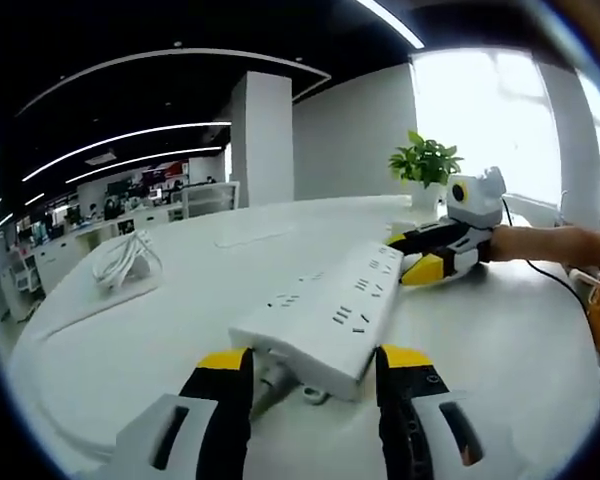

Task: Straighten the power strip on the desk, plug the charger into it

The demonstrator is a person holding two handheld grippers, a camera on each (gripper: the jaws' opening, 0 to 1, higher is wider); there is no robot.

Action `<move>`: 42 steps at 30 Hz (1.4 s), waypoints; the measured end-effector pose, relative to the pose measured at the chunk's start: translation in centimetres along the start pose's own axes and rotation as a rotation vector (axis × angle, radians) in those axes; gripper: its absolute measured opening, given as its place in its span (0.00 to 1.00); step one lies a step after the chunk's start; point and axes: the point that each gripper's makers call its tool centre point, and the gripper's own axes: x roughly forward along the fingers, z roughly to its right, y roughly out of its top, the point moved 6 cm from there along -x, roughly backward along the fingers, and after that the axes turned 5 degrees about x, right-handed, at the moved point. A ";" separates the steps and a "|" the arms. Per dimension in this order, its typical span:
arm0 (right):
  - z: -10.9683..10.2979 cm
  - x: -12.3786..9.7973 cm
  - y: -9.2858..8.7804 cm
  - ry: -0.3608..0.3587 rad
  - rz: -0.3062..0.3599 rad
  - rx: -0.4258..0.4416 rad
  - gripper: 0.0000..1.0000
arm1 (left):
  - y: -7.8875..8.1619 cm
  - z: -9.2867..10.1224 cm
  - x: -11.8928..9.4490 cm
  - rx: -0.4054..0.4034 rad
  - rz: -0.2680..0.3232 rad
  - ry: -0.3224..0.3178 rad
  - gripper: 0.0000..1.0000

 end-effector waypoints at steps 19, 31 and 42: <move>-0.3 -0.3 -0.1 -0.036 -0.010 -0.016 0.41 | 0.0 -0.4 0.2 0.015 -0.003 -0.026 0.49; -0.6 -0.6 -0.2 -0.065 -0.017 -0.003 0.41 | 0.2 -1.0 0.2 0.059 -0.049 -0.080 0.47; -0.8 -1.0 -0.2 -0.099 -0.017 0.022 0.40 | 0.4 -1.5 0.6 0.080 -0.062 -0.122 0.46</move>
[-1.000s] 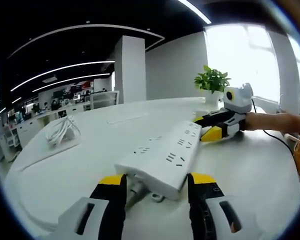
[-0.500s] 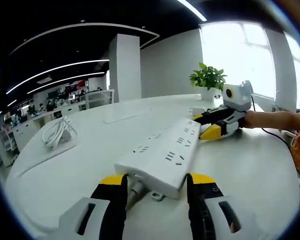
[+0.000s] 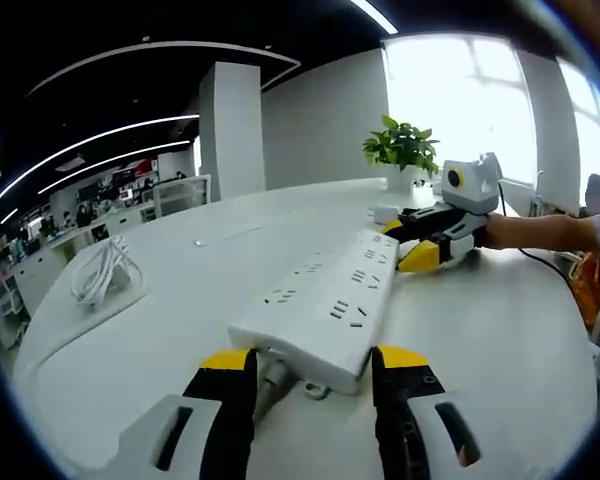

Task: Straighten the power strip on the desk, plug the charger into it

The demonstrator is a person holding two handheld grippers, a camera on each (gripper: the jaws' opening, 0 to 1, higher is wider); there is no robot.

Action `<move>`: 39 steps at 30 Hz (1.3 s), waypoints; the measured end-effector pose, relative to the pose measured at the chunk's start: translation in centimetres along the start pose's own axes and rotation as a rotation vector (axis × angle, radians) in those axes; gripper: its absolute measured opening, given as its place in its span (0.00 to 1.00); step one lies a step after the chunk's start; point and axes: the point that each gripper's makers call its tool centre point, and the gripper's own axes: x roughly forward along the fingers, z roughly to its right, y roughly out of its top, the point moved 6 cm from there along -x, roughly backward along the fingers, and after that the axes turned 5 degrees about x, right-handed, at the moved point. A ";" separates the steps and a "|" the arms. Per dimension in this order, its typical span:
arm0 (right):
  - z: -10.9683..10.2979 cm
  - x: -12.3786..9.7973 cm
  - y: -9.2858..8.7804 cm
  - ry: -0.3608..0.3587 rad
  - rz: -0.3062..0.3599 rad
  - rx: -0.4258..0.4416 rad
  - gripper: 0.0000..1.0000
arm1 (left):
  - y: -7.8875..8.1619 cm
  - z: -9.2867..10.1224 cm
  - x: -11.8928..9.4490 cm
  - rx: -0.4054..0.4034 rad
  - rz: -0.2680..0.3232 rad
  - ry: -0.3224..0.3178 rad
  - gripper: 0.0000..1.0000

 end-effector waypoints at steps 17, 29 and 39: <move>-0.1 -0.4 -0.1 -0.044 0.014 0.028 0.39 | 0.3 -1.1 0.6 0.051 -0.013 -0.059 0.45; 0.0 -0.9 -0.1 -0.070 0.001 0.037 0.37 | 0.7 -1.6 1.1 0.073 -0.029 -0.096 0.45; 0.0 -1.2 -0.2 -0.084 0.001 0.056 0.36 | 1.0 -2.1 1.6 0.093 -0.039 -0.128 0.45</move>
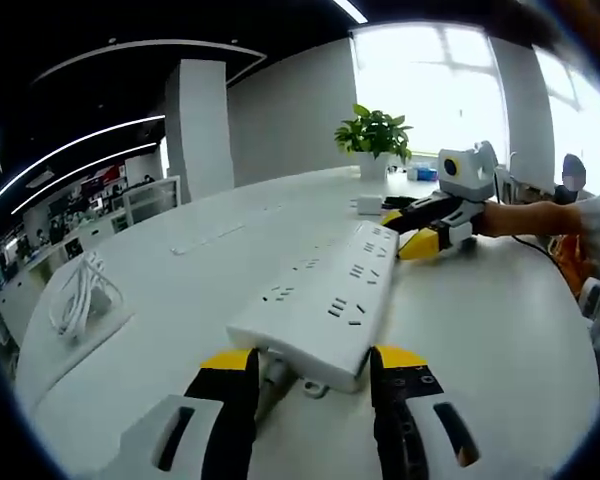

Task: Straighten the power strip on the desk, plug the charger into it

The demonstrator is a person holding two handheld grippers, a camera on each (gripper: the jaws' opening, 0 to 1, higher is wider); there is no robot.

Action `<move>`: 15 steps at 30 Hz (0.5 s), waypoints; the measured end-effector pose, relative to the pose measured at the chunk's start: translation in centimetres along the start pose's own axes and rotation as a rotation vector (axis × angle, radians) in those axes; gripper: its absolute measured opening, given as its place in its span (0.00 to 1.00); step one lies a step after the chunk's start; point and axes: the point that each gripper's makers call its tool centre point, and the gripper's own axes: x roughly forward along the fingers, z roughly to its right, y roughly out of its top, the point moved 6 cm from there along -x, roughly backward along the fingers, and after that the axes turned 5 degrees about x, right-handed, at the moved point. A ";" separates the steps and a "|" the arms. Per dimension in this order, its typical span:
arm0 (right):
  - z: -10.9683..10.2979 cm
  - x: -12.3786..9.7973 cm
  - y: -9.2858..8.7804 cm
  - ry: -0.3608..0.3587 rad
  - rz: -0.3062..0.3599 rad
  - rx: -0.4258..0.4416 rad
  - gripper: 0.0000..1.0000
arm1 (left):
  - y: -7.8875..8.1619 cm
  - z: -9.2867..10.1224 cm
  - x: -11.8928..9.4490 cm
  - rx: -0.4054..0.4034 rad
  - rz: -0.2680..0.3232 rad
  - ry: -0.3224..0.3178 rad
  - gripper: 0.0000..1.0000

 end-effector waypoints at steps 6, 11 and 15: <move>0.0 -0.1 0.0 -0.007 -0.002 0.008 0.35 | 0.1 -0.2 0.2 0.010 0.001 -0.020 0.45; 0.1 -0.2 -0.1 -0.014 -0.002 0.004 0.35 | 0.1 -0.5 0.3 0.015 0.006 -0.031 0.45; 0.0 -0.3 -0.1 -0.019 -0.004 0.003 0.35 | 0.1 -0.5 0.4 0.020 0.009 -0.036 0.45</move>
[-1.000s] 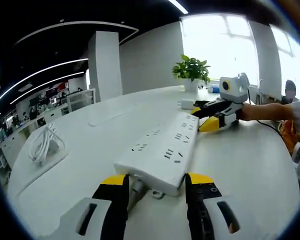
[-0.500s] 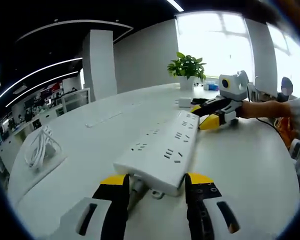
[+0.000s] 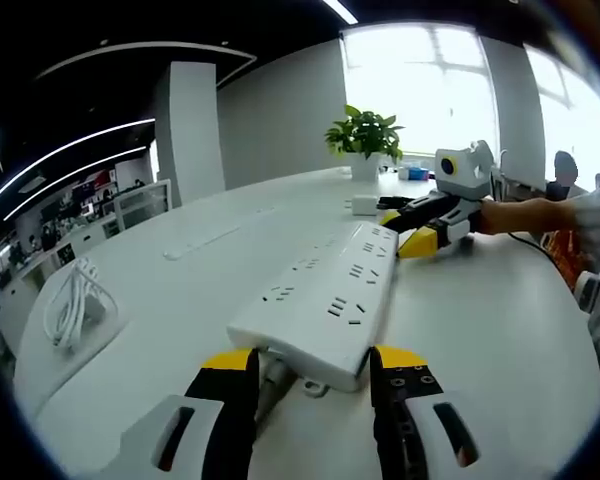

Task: Straighten the power strip on the desk, plug the charger into it

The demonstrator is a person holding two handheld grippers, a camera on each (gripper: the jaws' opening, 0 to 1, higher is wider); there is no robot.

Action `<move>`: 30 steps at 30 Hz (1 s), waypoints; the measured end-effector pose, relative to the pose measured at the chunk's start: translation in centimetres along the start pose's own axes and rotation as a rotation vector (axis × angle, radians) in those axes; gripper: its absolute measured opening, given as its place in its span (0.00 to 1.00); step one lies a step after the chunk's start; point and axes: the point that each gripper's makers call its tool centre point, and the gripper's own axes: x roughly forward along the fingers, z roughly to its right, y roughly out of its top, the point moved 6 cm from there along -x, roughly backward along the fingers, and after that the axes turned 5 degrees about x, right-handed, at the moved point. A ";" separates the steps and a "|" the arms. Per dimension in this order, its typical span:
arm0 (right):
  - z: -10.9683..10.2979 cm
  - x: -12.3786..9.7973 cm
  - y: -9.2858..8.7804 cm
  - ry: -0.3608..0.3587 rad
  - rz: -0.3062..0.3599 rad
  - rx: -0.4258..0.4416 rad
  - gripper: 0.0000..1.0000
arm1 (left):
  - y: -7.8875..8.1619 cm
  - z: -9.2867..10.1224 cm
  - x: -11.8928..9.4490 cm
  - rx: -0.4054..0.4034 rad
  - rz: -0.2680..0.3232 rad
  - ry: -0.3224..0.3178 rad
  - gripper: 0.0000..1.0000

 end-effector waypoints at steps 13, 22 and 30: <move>-0.2 -0.1 -0.1 -0.031 -0.016 -0.065 0.34 | 0.0 -0.3 0.2 0.037 -0.003 -0.011 0.44; 0.0 -0.2 -0.1 -0.038 -0.019 -0.064 0.33 | -0.1 -0.4 0.4 0.041 0.001 -0.015 0.43; 0.2 -0.4 -0.2 -0.046 -0.013 -0.062 0.31 | 0.0 -0.5 0.6 0.053 -0.005 -0.018 0.43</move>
